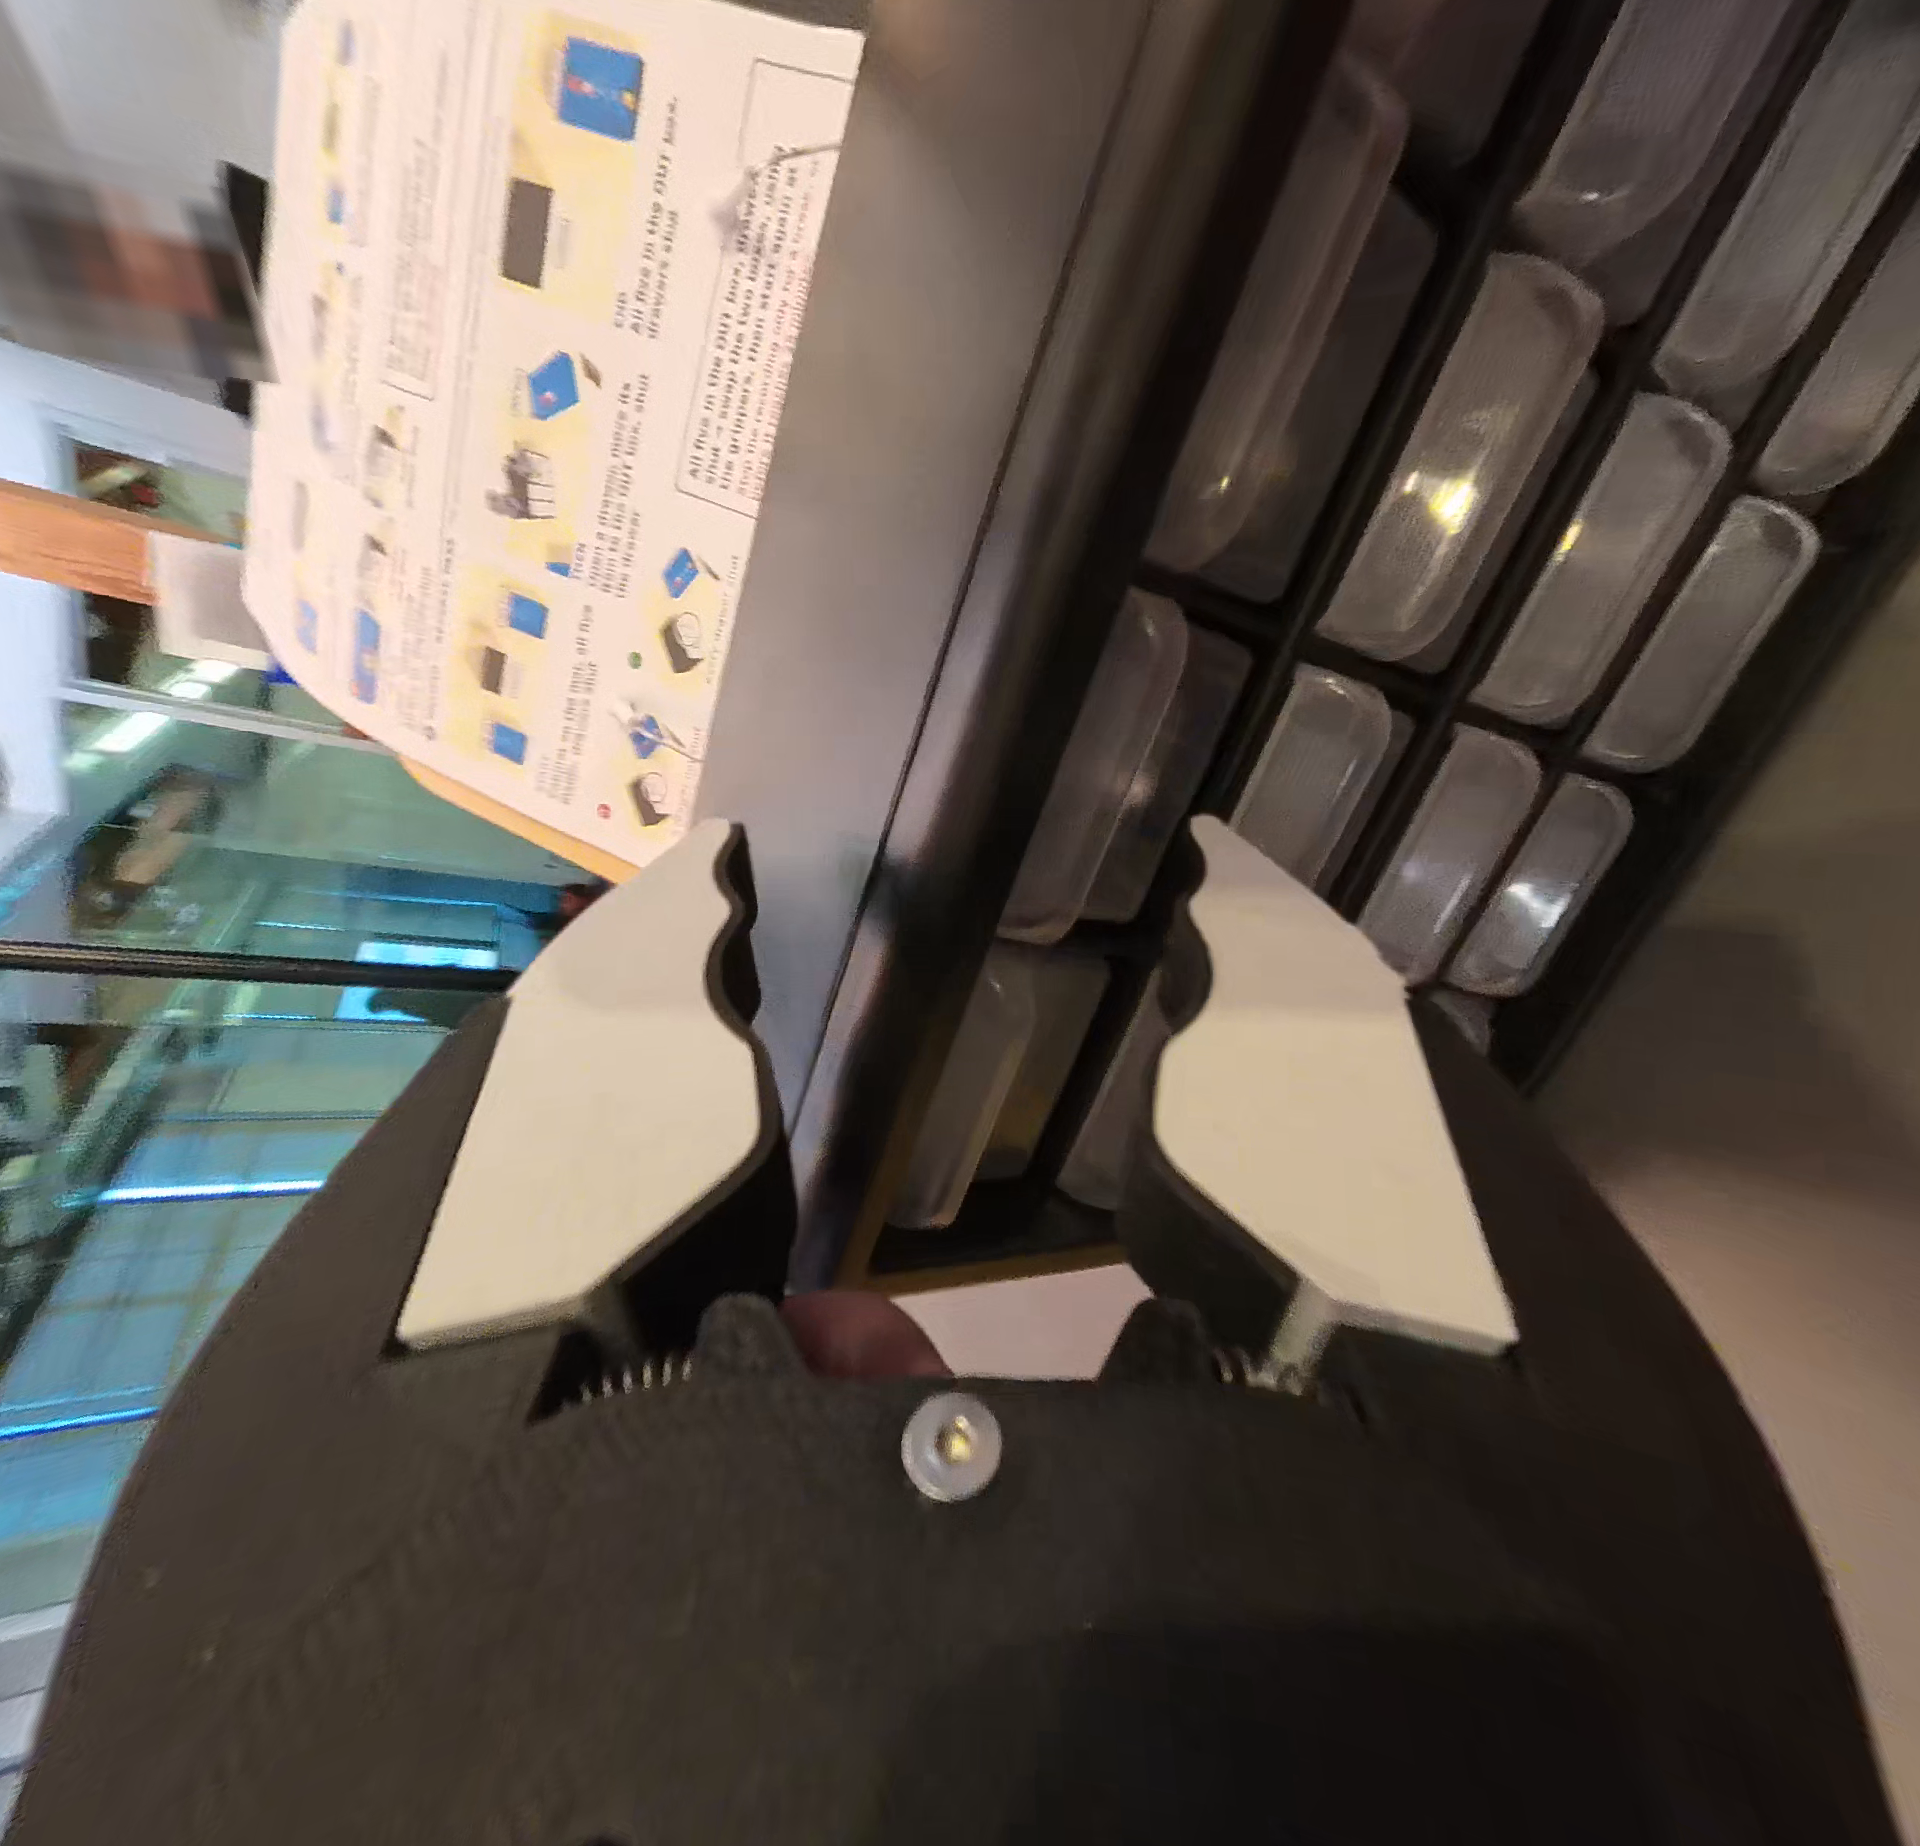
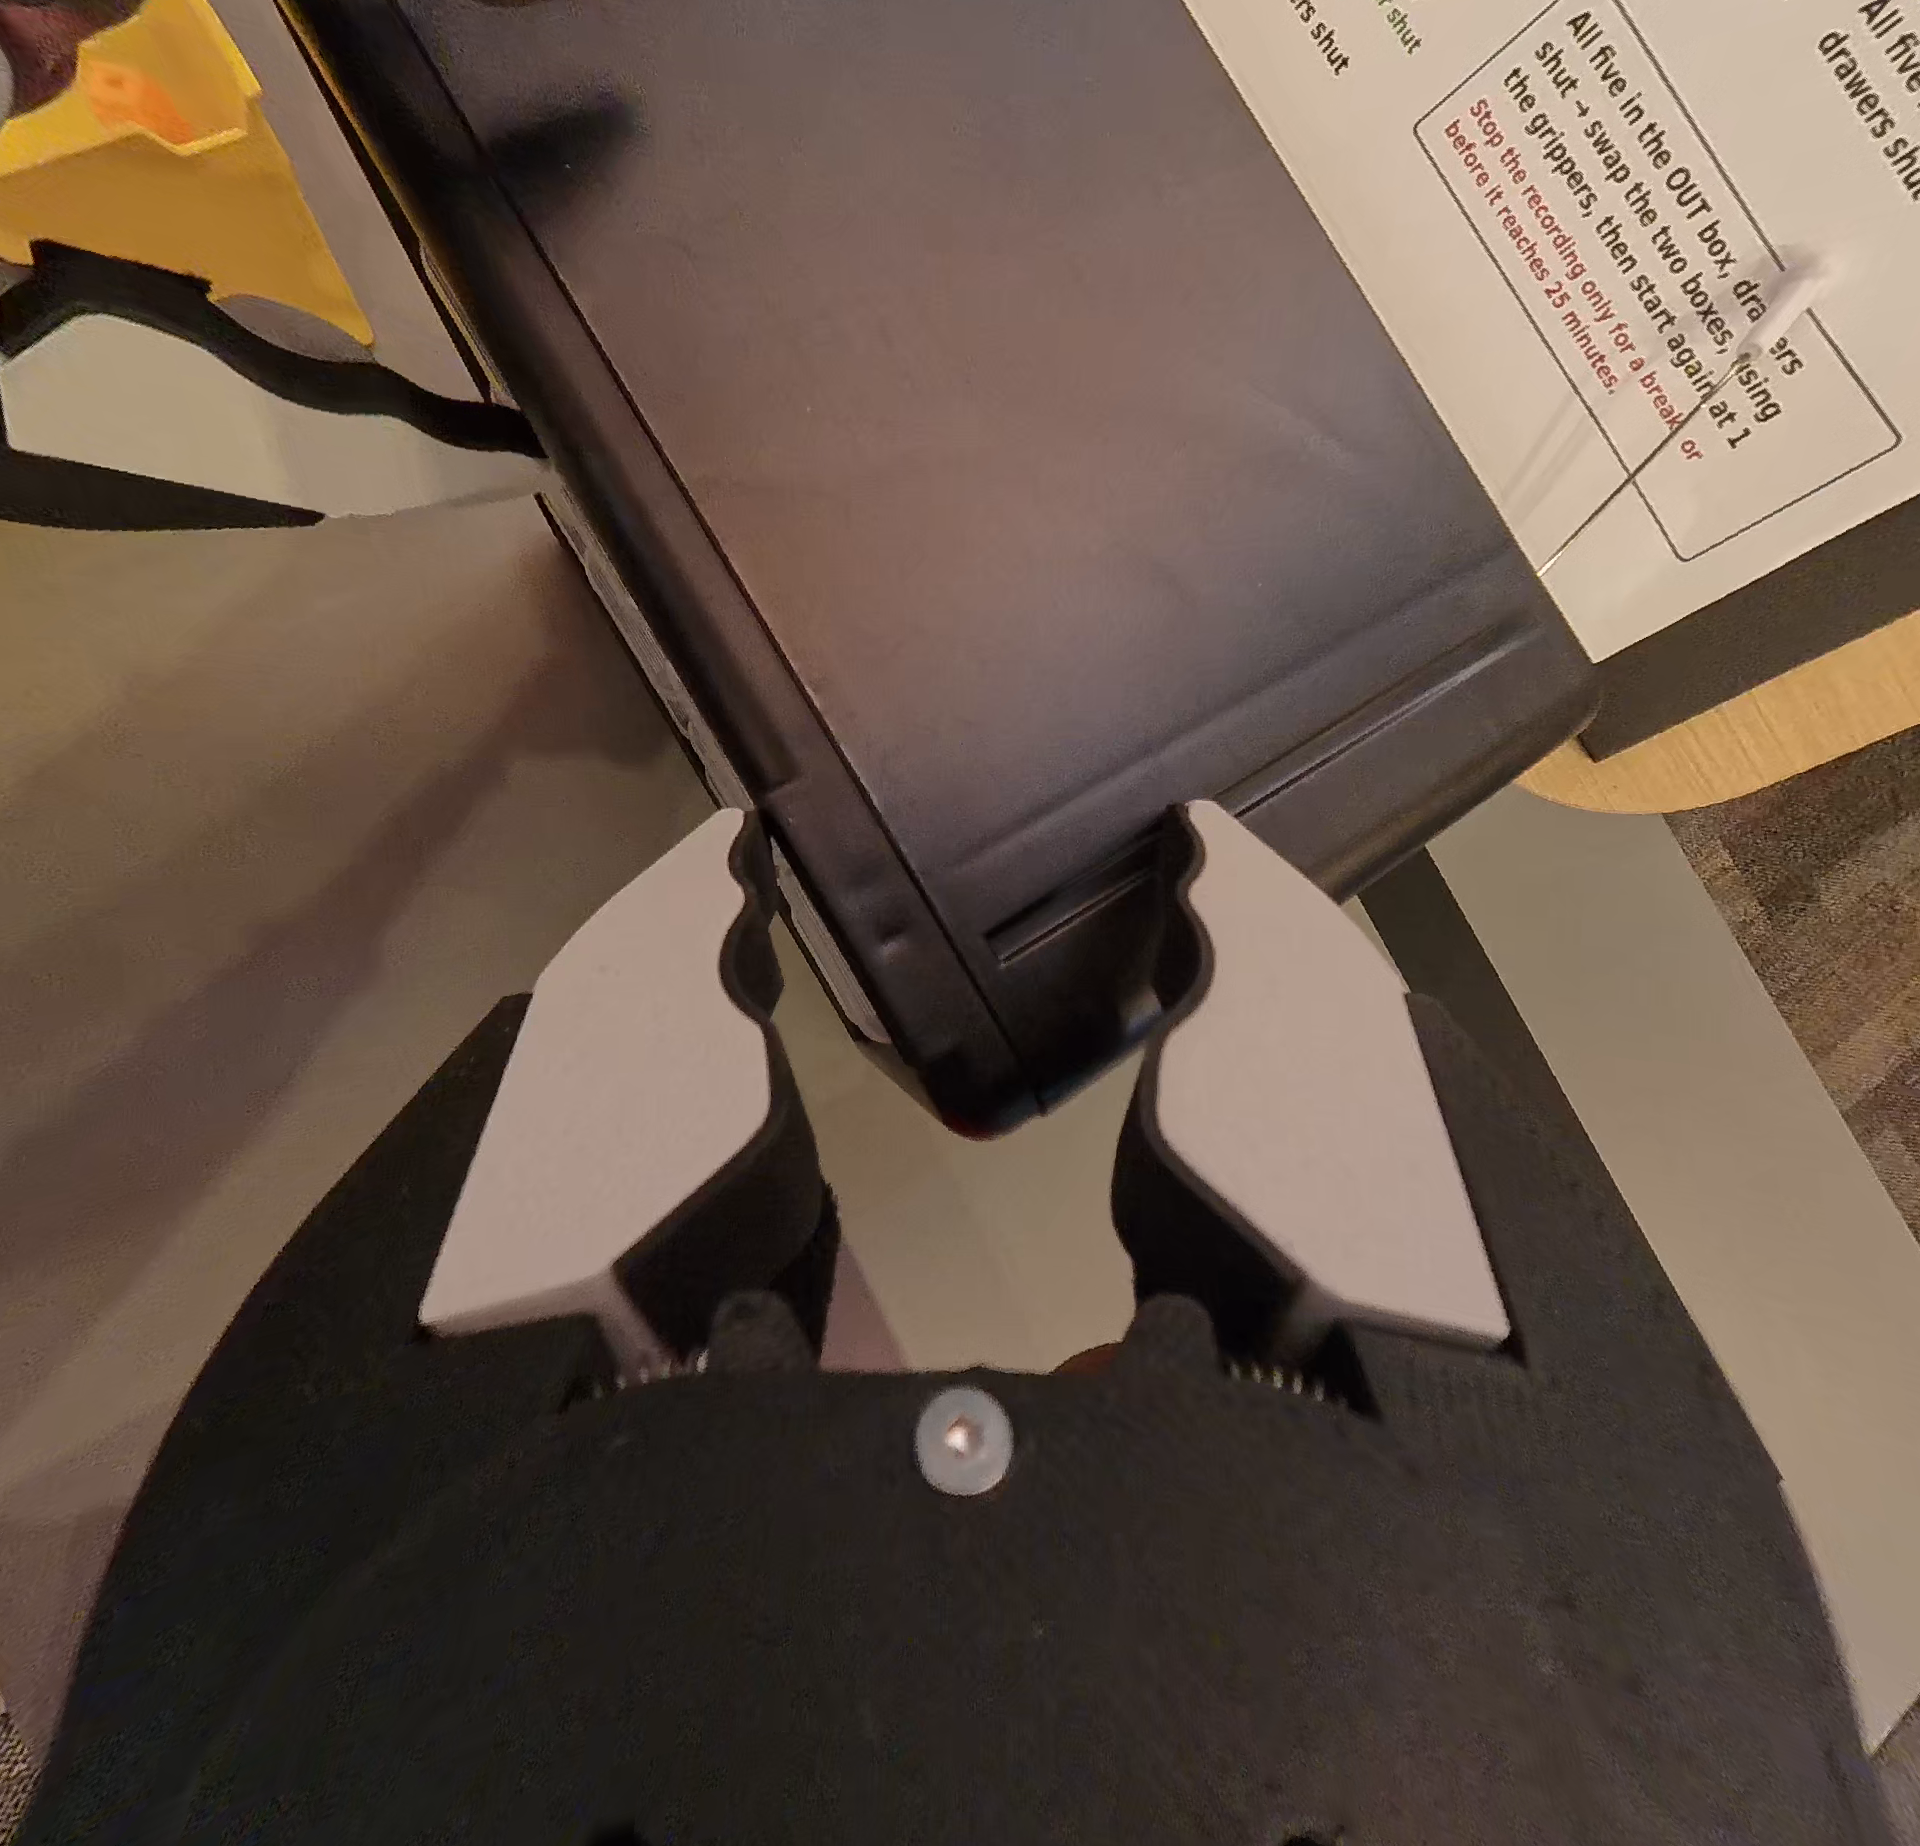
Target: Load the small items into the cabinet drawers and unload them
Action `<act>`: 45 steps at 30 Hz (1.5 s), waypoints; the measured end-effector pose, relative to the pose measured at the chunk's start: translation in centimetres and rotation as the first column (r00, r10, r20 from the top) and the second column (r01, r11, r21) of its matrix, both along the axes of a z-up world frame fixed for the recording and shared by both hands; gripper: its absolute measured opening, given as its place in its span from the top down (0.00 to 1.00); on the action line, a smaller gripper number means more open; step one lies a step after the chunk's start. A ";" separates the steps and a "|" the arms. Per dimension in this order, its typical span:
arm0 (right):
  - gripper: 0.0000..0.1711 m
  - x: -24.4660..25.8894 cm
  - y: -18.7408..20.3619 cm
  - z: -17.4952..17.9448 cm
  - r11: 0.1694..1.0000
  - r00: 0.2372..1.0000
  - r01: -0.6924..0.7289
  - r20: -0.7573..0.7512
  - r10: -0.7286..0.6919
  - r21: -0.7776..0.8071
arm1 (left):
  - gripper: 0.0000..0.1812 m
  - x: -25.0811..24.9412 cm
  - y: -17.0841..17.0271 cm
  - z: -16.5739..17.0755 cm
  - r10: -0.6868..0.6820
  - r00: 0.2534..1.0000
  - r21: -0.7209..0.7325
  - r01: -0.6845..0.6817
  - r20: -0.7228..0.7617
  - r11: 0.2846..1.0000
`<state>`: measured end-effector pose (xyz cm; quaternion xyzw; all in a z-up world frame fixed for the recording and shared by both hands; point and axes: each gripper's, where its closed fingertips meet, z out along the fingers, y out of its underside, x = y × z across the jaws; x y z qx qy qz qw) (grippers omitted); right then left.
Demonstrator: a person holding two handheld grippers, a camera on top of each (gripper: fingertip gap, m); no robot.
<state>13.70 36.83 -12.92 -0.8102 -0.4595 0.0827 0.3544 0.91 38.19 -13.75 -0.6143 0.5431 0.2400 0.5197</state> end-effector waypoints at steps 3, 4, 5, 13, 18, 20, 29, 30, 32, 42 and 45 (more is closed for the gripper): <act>0.57 0.0 0.0 0.0 1.000 1.000 -0.001 0.000 0.001 0.001 | 0.51 0.9 -1.6 0.2 -0.061 0.996 0.106 0.067 -0.059 0.992; 0.57 0.0 0.0 0.0 1.000 1.000 -0.002 0.002 0.002 0.001 | 0.49 1.3 -2.2 -0.3 -0.085 0.993 0.119 0.094 -0.080 0.988; 0.57 0.0 0.0 0.0 1.000 1.000 -0.004 0.002 0.004 0.001 | 0.46 1.4 -2.5 -0.8 -0.091 0.989 0.150 0.108 -0.119 0.983; 0.57 0.0 0.0 0.0 1.000 1.000 0.000 -0.010 0.000 0.006 | 0.47 0.8 -0.5 -1.9 0.031 0.968 0.328 0.054 -0.248 0.943; 0.57 0.0 0.0 0.0 1.000 1.000 -0.005 0.004 0.005 0.002 | 0.55 0.8 -1.6 -1.4 0.010 0.964 0.356 0.088 -0.264 0.930; 0.57 0.0 0.0 0.0 1.000 1.000 -0.005 -0.001 0.005 0.004 | 0.56 0.7 -1.9 -1.4 0.001 0.967 0.357 0.093 -0.256 0.930; 0.57 0.0 0.0 0.0 1.000 1.000 -0.006 0.000 0.006 0.005 | 0.85 1.1 -6.3 -0.5 -0.090 0.971 0.410 0.176 -0.221 0.895; 0.57 0.0 0.0 0.0 1.000 1.000 -0.007 -0.001 0.007 0.006 | 0.87 1.3 -6.5 -0.9 -0.110 0.968 0.370 0.188 -0.224 0.910; 0.57 0.0 0.0 0.0 1.000 1.000 -0.006 -0.003 0.006 0.006 | 0.81 1.1 -5.9 -2.0 -0.098 0.964 0.300 0.172 -0.246 0.938; 0.57 0.0 0.0 0.0 1.000 1.000 0.003 0.001 -0.003 0.005 | 0.90 0.5 -3.0 -5.1 -0.049 0.940 0.223 0.131 -0.338 0.966; 0.57 0.0 0.0 0.0 1.000 1.000 0.000 0.002 0.000 0.005 | 0.91 0.7 -4.0 -5.1 -0.067 0.941 0.218 0.145 -0.332 0.965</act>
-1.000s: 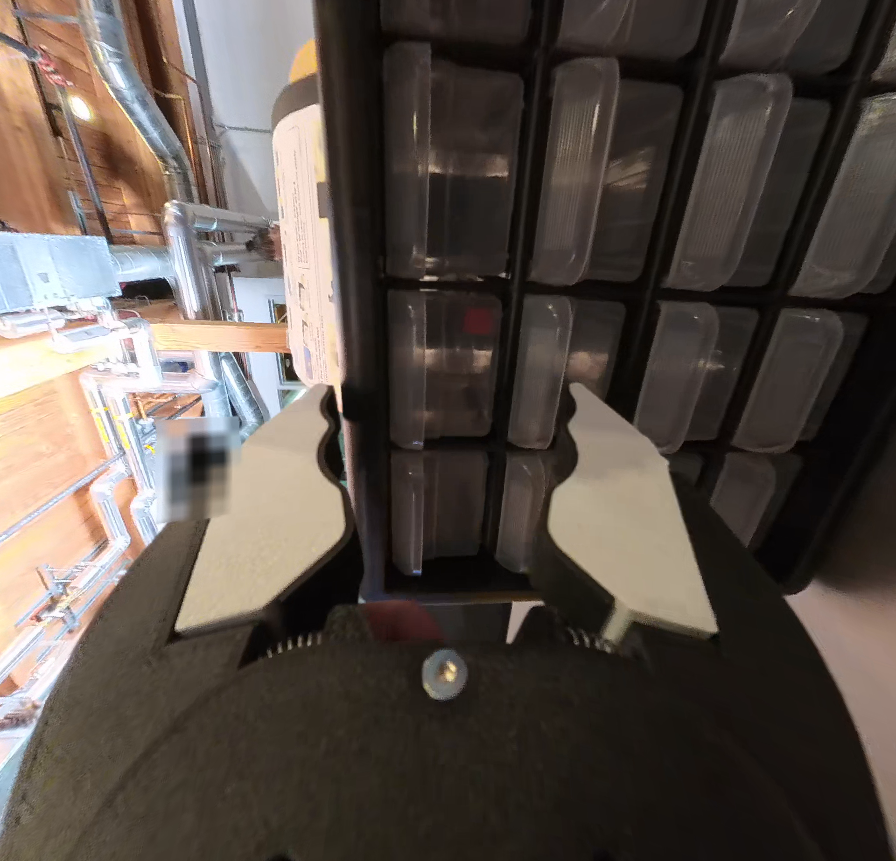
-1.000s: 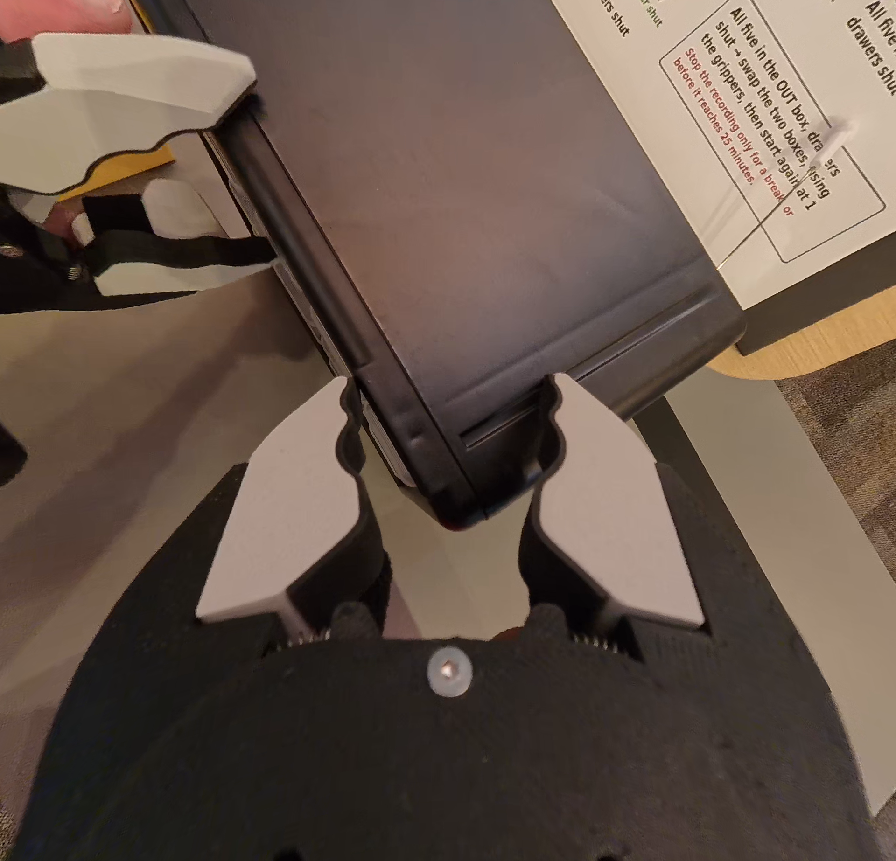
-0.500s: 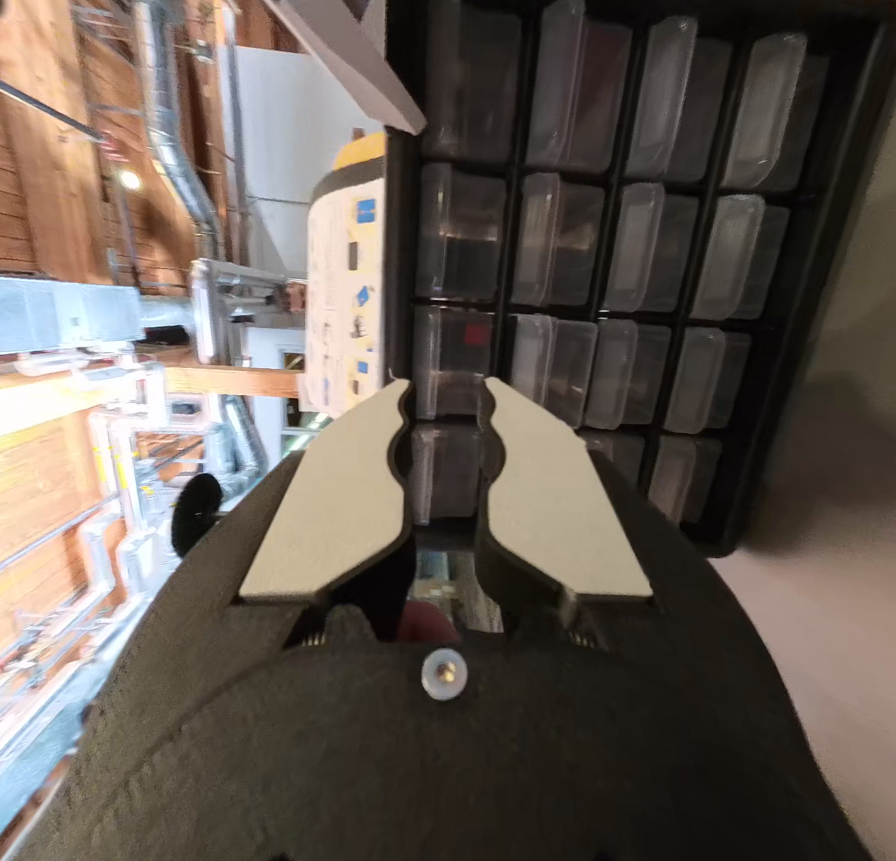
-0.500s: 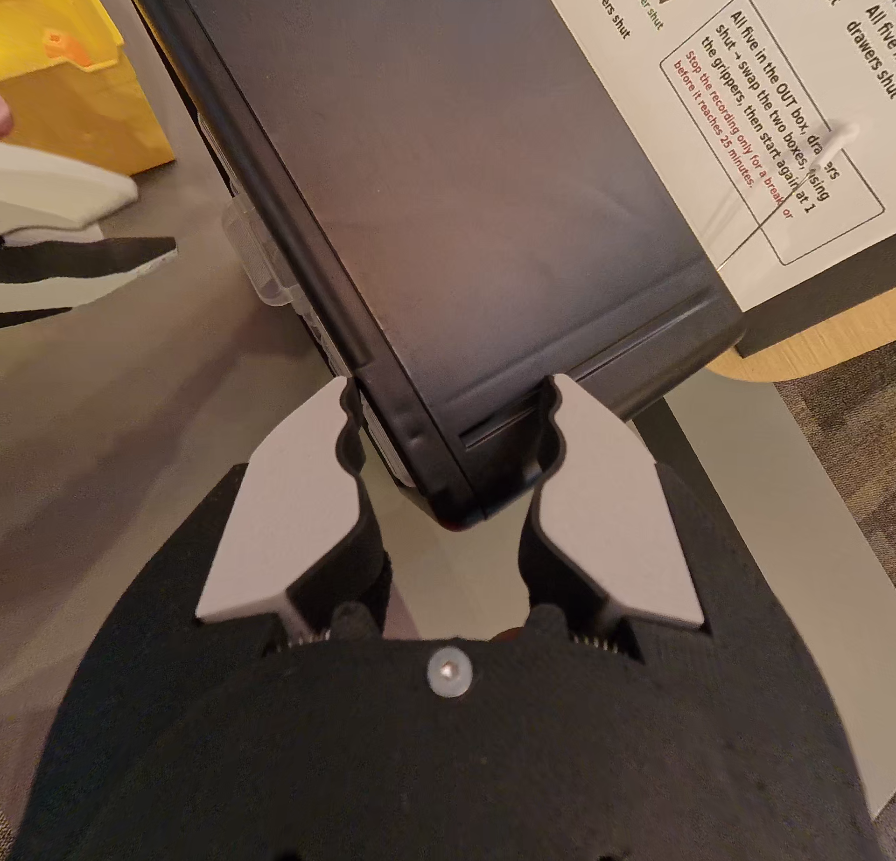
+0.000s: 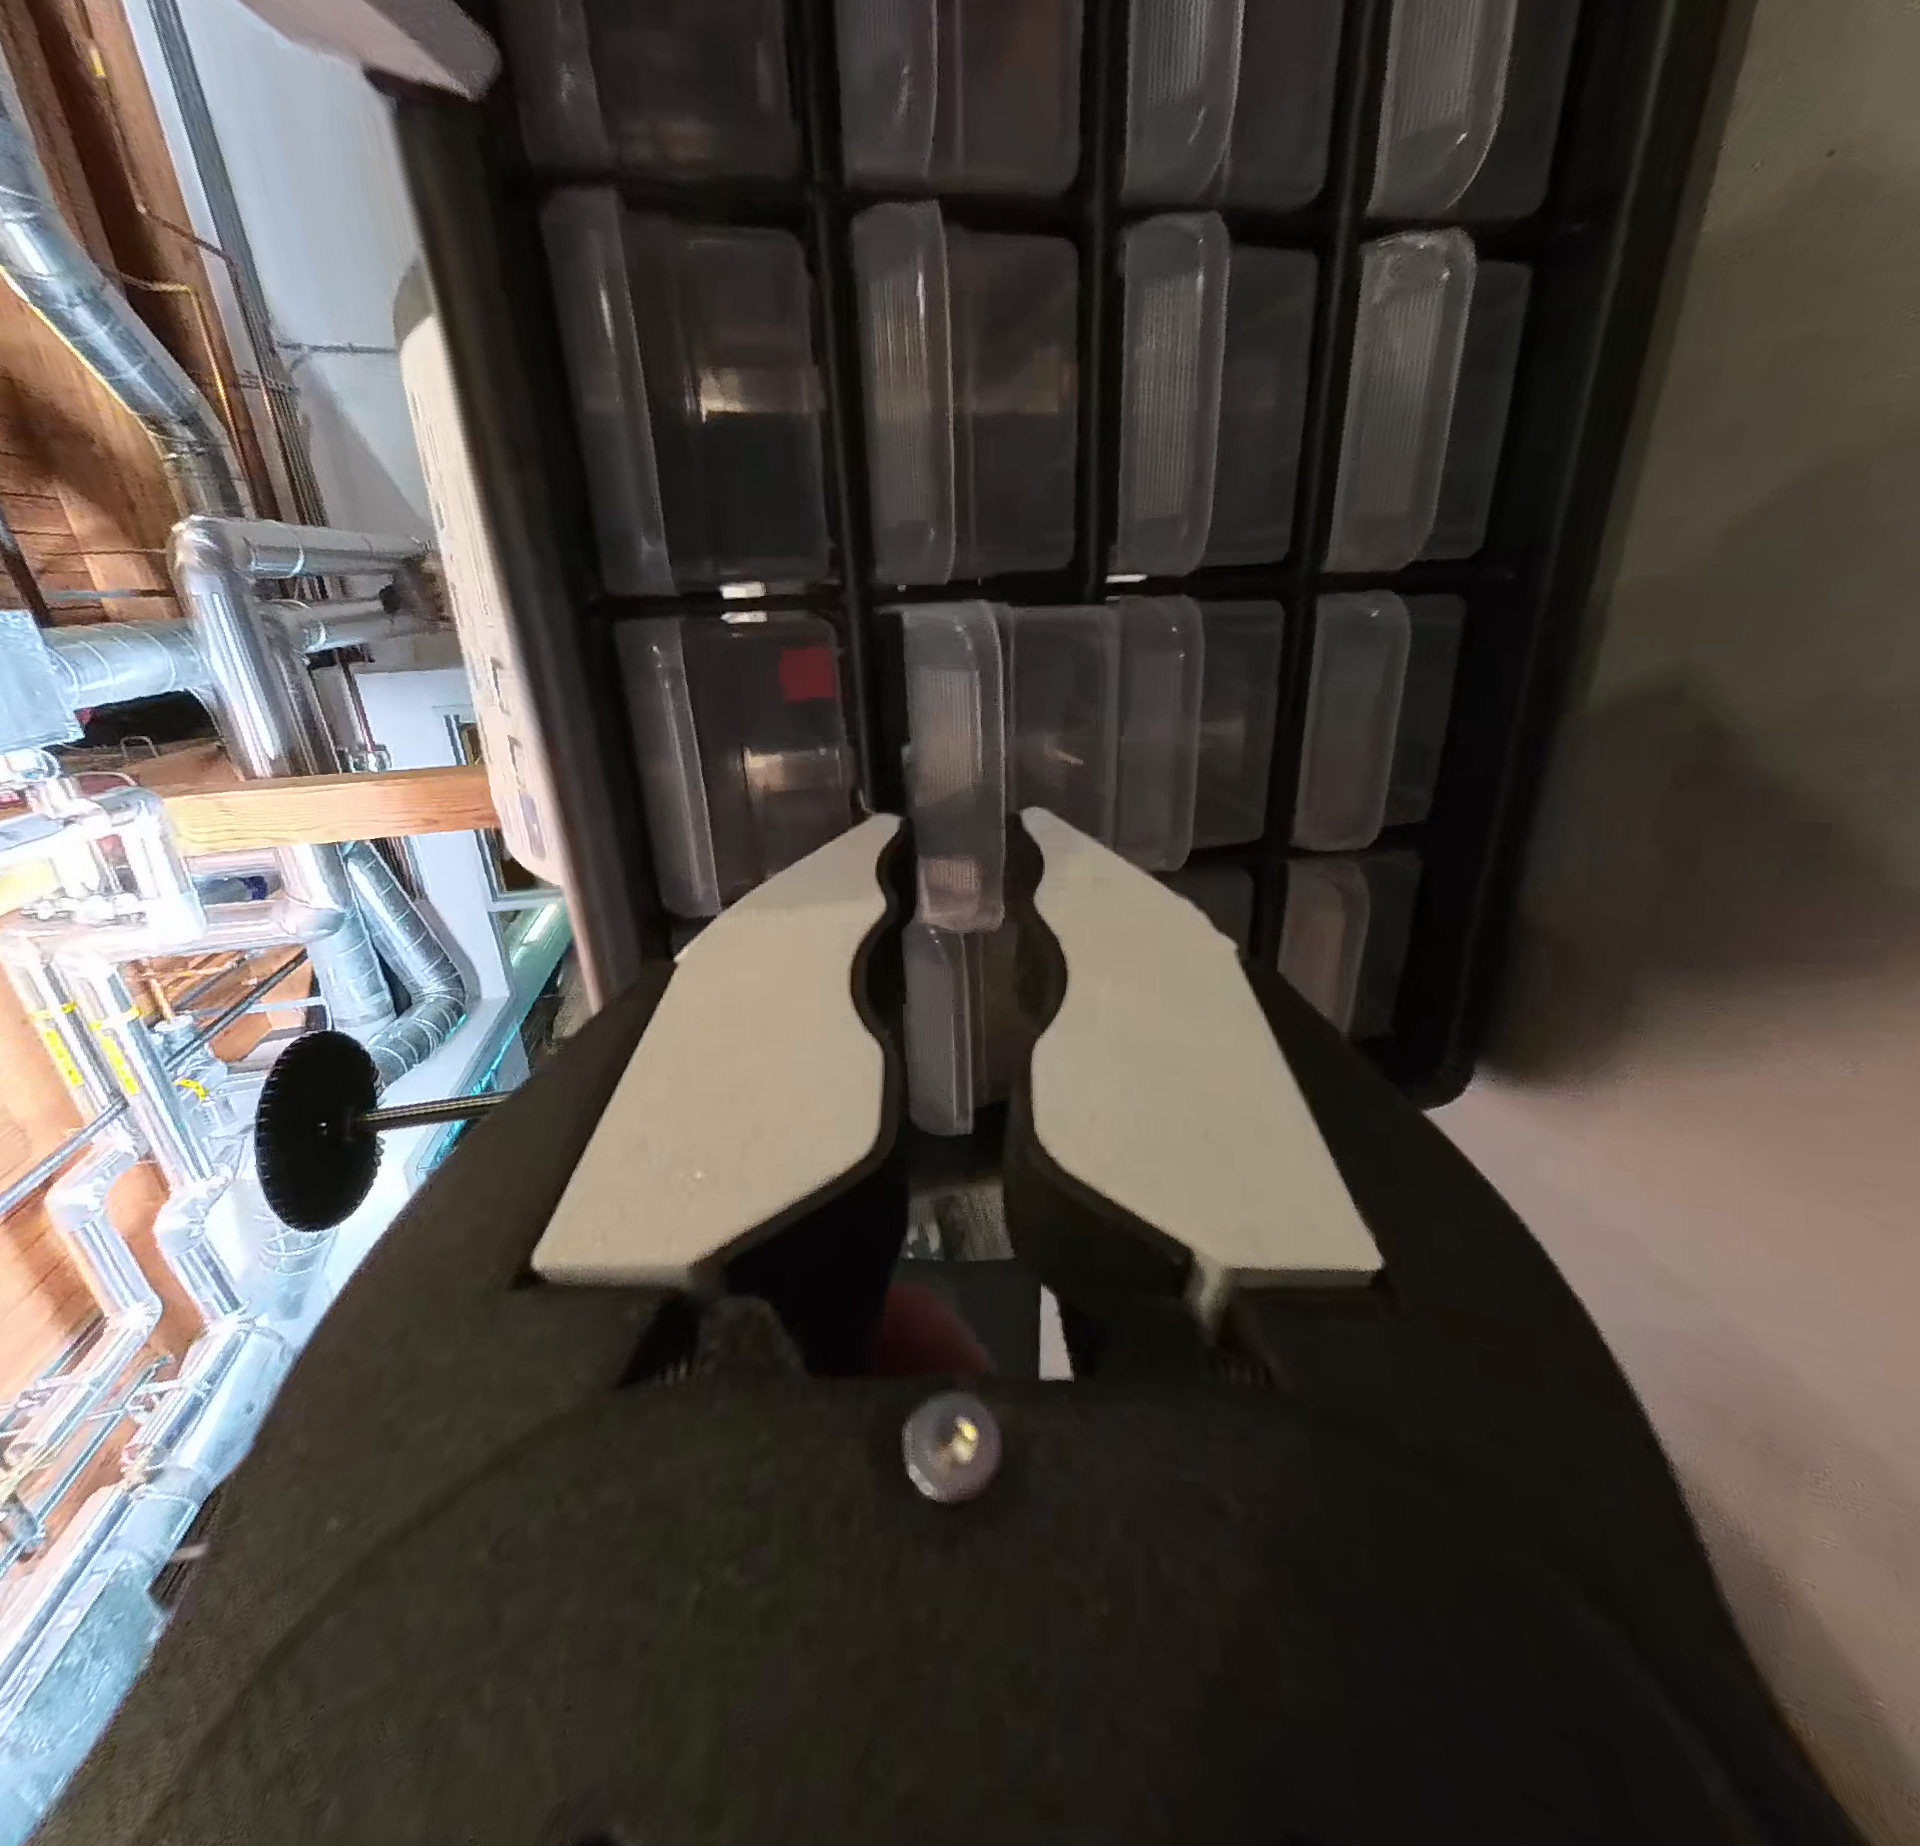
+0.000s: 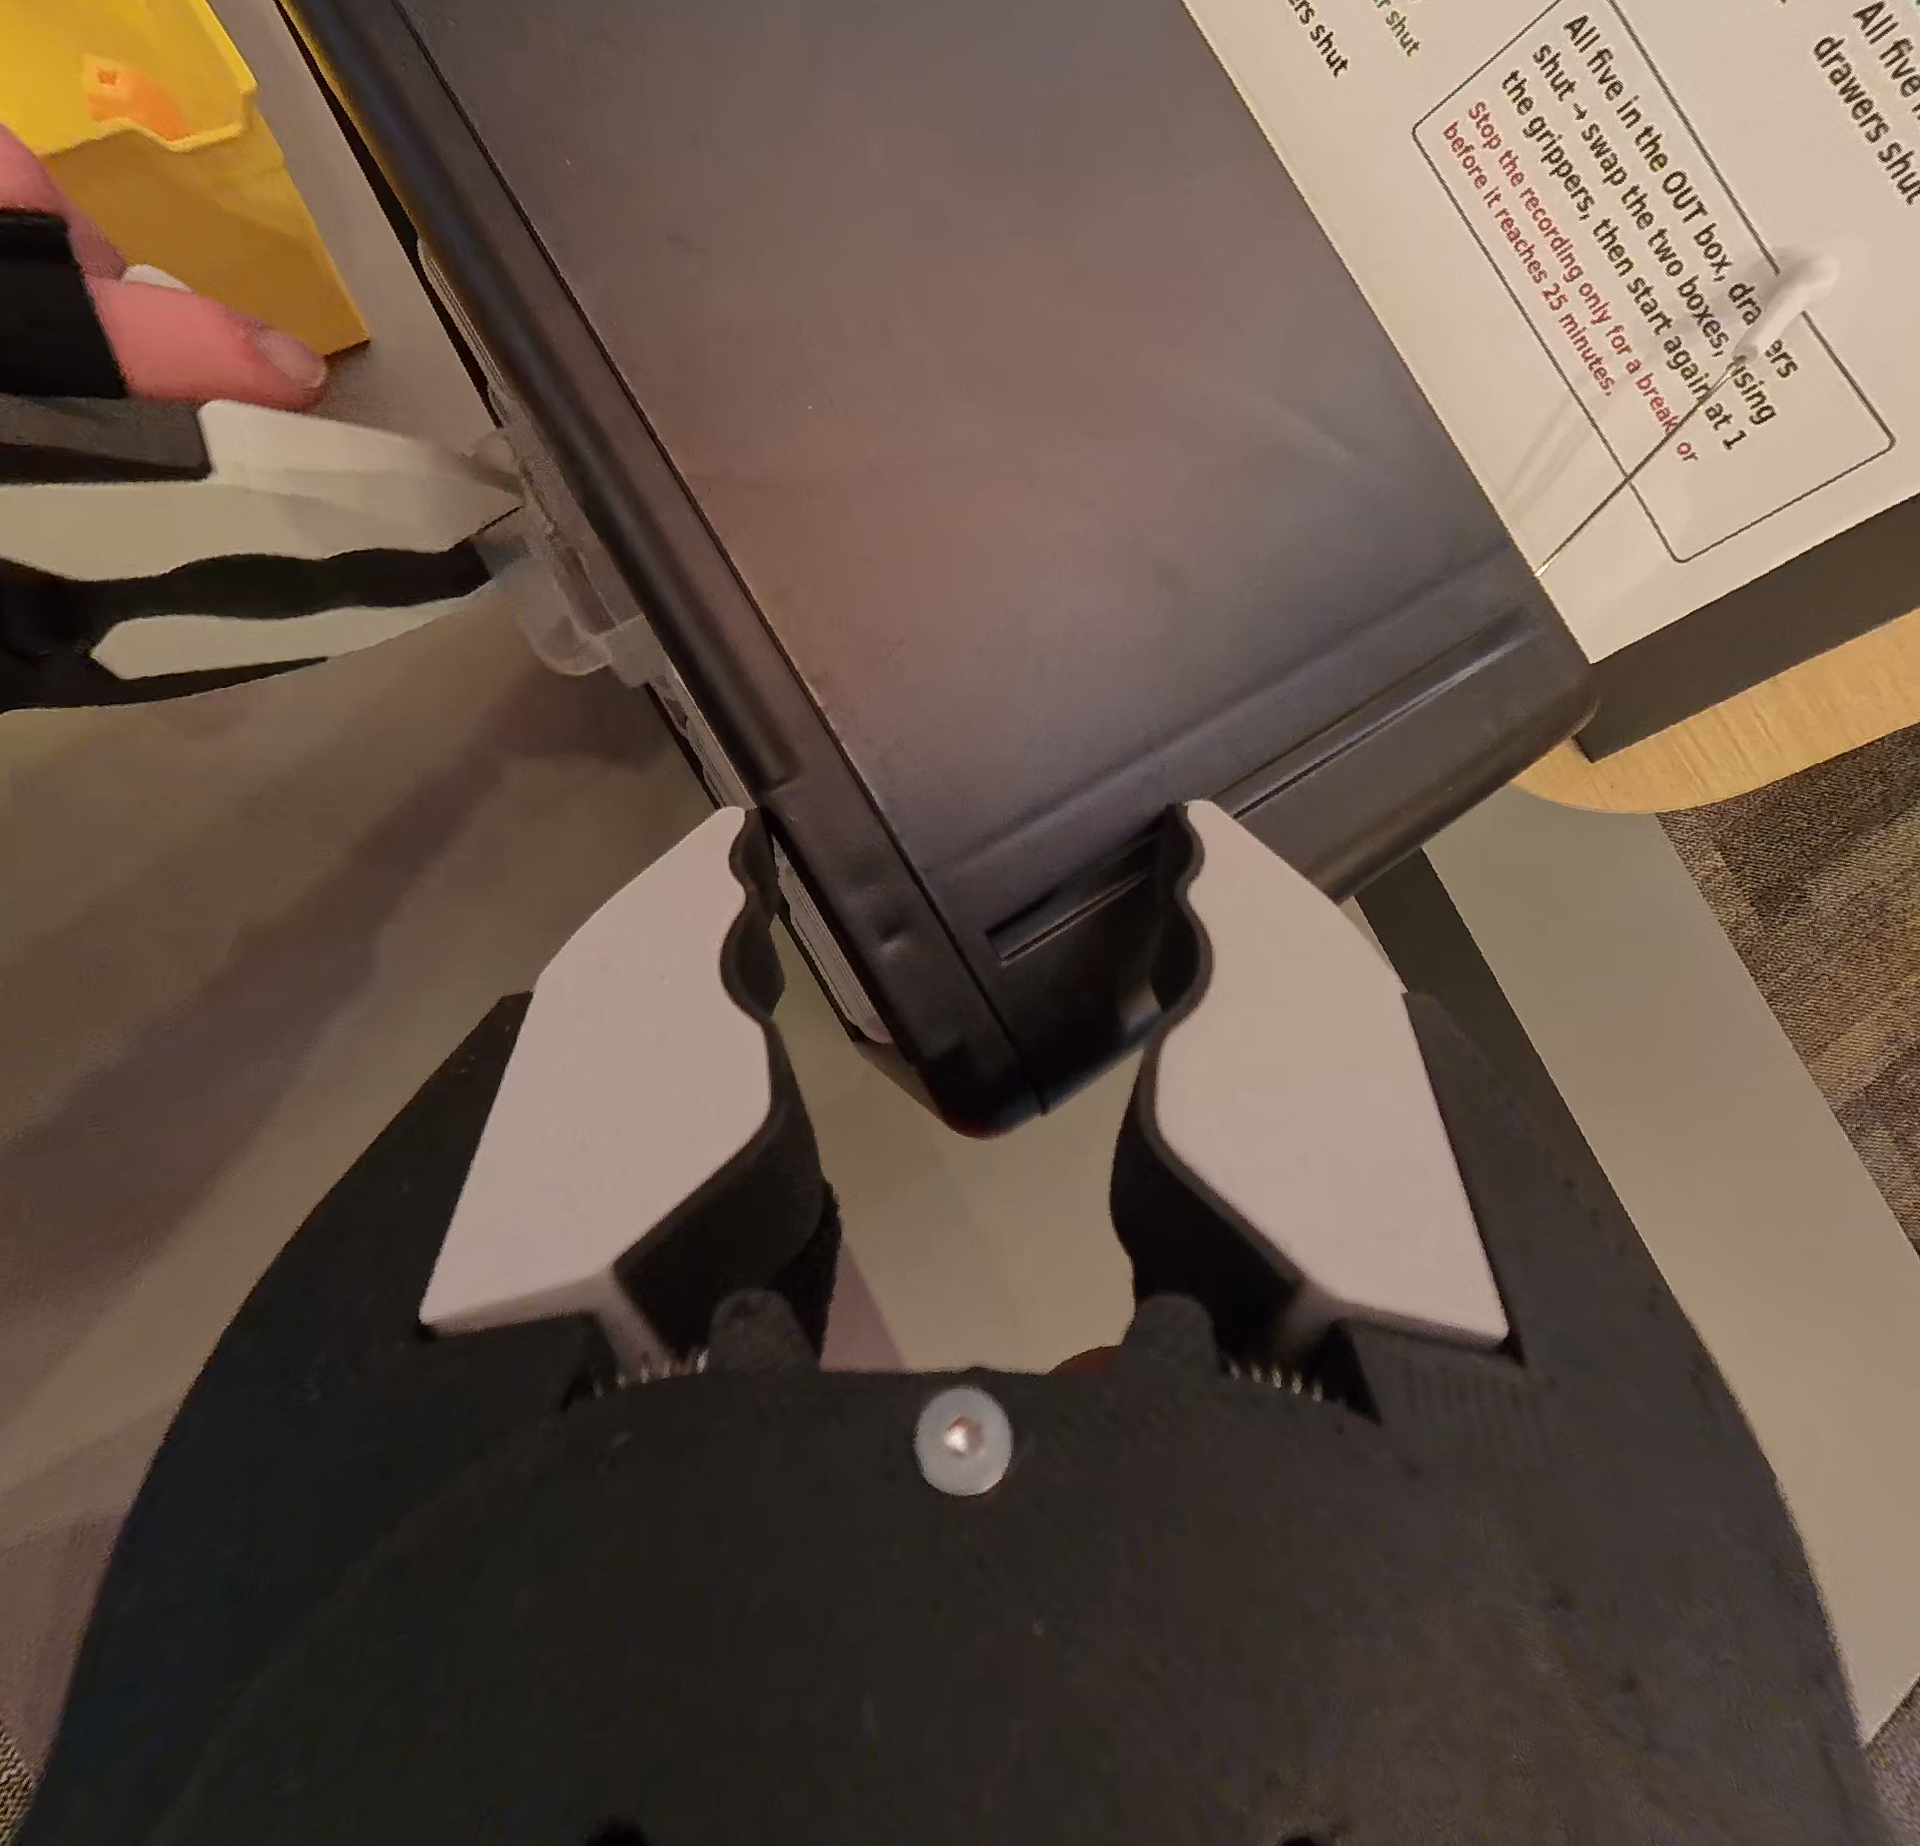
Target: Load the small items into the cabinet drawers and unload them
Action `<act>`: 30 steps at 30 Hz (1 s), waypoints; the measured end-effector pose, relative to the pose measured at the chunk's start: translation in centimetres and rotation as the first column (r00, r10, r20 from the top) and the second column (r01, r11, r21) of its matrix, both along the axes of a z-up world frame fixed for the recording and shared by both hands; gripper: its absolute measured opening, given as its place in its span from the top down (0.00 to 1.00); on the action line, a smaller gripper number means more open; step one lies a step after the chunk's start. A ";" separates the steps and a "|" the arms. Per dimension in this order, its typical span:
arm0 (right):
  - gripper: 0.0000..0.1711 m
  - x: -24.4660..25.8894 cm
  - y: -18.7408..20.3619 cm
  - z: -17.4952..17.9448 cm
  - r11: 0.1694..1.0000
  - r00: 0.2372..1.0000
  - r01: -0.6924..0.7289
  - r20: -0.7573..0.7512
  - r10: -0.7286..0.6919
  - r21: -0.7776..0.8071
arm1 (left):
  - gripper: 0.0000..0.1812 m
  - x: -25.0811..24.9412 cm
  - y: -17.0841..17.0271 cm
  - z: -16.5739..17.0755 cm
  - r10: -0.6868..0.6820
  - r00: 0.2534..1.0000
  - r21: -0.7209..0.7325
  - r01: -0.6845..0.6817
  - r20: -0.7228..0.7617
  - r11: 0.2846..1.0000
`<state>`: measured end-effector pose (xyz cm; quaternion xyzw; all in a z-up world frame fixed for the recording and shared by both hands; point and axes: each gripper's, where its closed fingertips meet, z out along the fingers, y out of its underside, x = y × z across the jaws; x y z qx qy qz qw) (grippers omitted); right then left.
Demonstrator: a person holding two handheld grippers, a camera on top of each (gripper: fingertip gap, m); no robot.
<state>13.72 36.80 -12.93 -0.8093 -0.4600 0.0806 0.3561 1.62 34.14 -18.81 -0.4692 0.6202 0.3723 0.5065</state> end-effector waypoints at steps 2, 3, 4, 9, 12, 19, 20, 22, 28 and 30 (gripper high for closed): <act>0.57 0.0 0.0 0.0 1.000 1.000 -0.001 -0.003 0.001 0.002 | 0.91 0.0 -1.1 -0.1 -0.007 1.000 -0.002 0.007 -0.007 1.000; 0.57 0.0 0.0 0.0 1.000 1.000 -0.001 -0.005 0.001 0.003 | 0.91 0.0 -1.6 -0.1 -0.015 1.000 -0.003 0.015 -0.008 1.000; 0.57 0.0 0.0 0.0 1.000 1.000 -0.001 -0.007 0.001 0.004 | 0.91 -0.1 -2.0 -0.1 -0.017 1.000 -0.008 0.017 -0.002 1.000; 0.57 0.0 0.0 0.0 1.000 1.000 0.000 -0.010 0.000 0.006 | 0.91 -0.2 -4.1 -0.2 -0.026 1.000 -0.002 0.026 0.002 1.000; 0.57 0.0 0.0 0.0 1.000 1.000 0.001 -0.008 -0.001 0.005 | 0.91 -0.1 -5.1 -0.3 -0.034 0.999 -0.007 0.034 0.007 0.999; 0.57 0.0 0.0 0.0 1.000 1.000 0.001 -0.006 -0.001 0.003 | 0.91 -0.2 -6.8 -0.6 -0.053 0.999 -0.008 0.053 -0.004 0.999; 0.57 0.0 0.0 0.0 1.000 1.000 0.002 -0.006 -0.002 0.004 | 0.91 -0.3 -6.9 -0.7 -0.051 0.999 -0.012 0.051 0.005 0.999; 0.57 0.0 0.0 0.0 1.000 1.000 0.002 -0.007 -0.002 0.004 | 0.91 -0.3 -7.0 -0.7 -0.048 0.999 -0.014 0.048 0.016 0.999; 0.58 0.0 0.0 0.0 1.000 1.000 0.005 -0.008 -0.005 0.005 | 0.72 -0.9 -8.8 0.1 -0.050 0.991 -0.100 0.063 0.125 0.993; 0.58 0.0 0.0 0.0 1.000 1.000 0.005 -0.010 -0.005 0.006 | 0.71 -2.7 -9.6 1.8 -0.022 0.979 -0.128 0.049 0.202 0.991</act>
